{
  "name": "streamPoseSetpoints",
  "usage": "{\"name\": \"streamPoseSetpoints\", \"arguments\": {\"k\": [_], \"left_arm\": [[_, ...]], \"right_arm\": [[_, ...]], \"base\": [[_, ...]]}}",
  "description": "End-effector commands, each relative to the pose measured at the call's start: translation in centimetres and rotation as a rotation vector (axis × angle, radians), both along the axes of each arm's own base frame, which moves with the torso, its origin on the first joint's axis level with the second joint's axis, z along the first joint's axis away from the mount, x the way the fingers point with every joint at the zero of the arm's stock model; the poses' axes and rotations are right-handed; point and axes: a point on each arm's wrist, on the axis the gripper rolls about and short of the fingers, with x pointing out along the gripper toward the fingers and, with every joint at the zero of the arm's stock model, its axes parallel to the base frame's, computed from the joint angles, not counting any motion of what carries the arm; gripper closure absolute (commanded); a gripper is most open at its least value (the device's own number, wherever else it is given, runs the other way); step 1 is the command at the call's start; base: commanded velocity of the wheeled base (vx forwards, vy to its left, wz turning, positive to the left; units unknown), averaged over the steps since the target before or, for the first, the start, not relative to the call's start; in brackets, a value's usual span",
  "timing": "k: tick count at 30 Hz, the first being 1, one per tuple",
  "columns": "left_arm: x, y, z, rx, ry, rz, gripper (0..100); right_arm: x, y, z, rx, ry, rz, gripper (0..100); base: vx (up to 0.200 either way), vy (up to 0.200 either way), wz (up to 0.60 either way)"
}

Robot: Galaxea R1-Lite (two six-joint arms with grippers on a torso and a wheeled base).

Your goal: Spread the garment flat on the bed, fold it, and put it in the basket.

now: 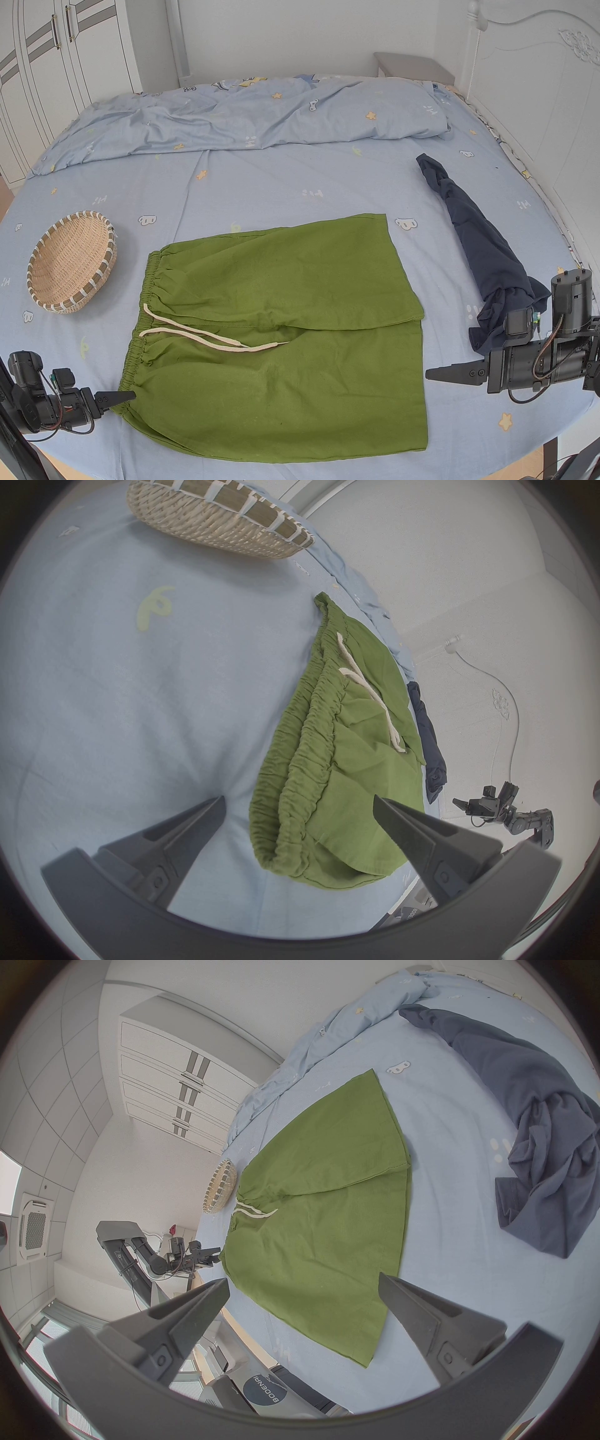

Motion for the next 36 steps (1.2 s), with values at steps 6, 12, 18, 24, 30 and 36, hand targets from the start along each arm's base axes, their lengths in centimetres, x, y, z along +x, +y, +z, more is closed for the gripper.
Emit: {"name": "streamPoseSetpoints", "arguments": {"k": [6, 12, 18, 24, 30, 36], "left_arm": [[0.8, -0.4, 0.1, 0.012, -0.036, -0.03, 100], [1.1, -0.1, 0.2, -0.007, -0.047, 0.001, 100], [1.0, -0.1, 0.0, -0.007, -0.05, 0.008, 100], [0.9, -0.2, 0.0, -0.013, -0.038, 0.003, 100], [0.9, -0.6, 0.0, -0.023, -0.024, -0.016, 100], [0.9, -0.7, 0.2, -0.02, -0.028, -0.018, 100]], "right_arm": [[0.0, 0.0, 0.0, -0.001, 0.002, 0.002, 0], [0.0, 0.0, -0.1, -0.001, 0.003, 0.002, 0], [-0.1, 0.0, -0.5, -0.01, 0.029, 0.001, 0], [-3.3, -0.4, -3.8, -0.077, 0.159, 0.06, 0], [-5.3, -0.2, -6.3, -0.147, 0.271, 0.139, 0], [-4.5, 0.8, -8.1, -0.177, 0.301, 0.178, 0]], "base": [[0.0, 0.0, 0.0], [0.0, 0.0, 0.0], [0.0, 0.0, 0.0], [0.0, 0.0, 0.0], [0.0, 0.0, 0.0], [0.0, 0.0, 0.0]]}}
